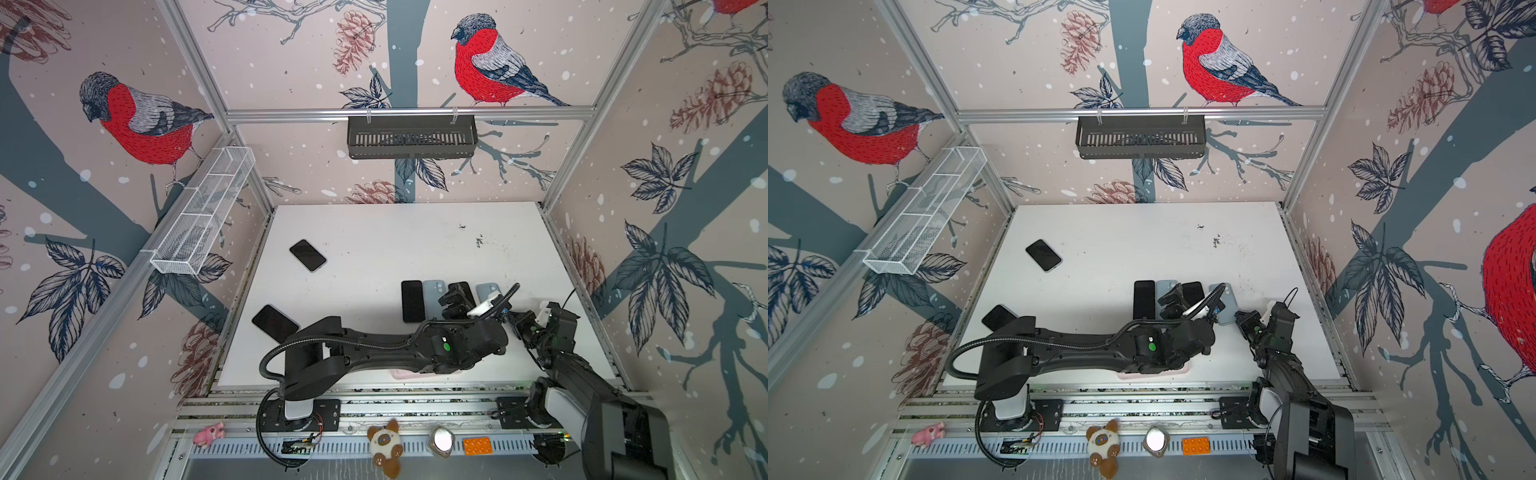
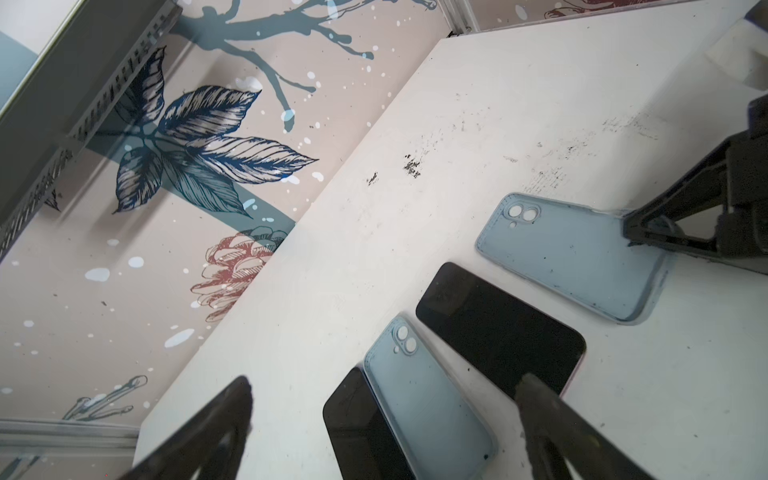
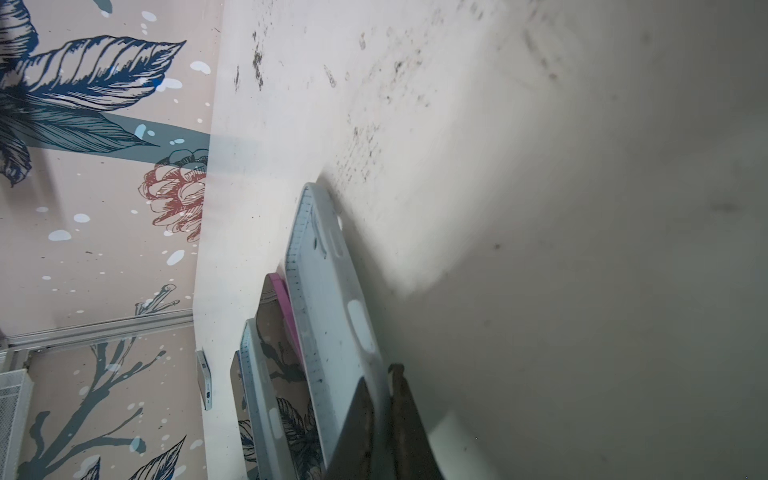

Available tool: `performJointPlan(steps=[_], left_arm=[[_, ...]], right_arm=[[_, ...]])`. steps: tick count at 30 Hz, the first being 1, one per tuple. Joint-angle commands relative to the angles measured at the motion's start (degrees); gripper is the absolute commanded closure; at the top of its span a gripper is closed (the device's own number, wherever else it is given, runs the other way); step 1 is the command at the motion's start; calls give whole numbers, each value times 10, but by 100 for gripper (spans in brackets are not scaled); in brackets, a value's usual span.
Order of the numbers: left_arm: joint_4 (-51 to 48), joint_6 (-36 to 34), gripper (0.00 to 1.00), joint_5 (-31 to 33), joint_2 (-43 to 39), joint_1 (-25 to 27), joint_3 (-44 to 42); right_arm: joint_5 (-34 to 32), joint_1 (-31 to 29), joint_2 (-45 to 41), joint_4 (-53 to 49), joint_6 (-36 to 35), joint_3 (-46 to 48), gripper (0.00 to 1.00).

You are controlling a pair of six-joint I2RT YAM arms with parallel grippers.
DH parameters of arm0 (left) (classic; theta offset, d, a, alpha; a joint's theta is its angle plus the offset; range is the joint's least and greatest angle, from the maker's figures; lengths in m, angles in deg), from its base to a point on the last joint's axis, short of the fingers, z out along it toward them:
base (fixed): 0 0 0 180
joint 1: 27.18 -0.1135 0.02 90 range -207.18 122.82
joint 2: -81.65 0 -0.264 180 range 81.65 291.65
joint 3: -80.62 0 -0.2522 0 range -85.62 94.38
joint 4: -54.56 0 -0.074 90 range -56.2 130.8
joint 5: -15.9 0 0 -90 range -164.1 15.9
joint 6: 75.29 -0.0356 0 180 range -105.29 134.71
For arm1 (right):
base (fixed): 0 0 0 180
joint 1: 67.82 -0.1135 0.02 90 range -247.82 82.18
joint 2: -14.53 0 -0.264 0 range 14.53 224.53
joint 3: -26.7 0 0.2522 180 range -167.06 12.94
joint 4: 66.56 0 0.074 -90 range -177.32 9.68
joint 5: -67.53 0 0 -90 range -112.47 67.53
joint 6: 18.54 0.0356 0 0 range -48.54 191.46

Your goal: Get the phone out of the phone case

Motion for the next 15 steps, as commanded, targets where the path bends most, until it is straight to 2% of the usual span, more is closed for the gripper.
performJointPlan(steps=[1, 7, 15], left_arm=[[-44, 102, 2, -6, -38, 1, -14], [-72, 192, 2, -27, -128, 1, -46], [-64, 234, 2, -45, -233, 2, -99]], right_arm=[[-34, -21, 22, 57, 1, 4, 100], [-79, -66, 41, 92, 22, 14, 100], [-119, -104, 50, 117, 58, 29, 100]])
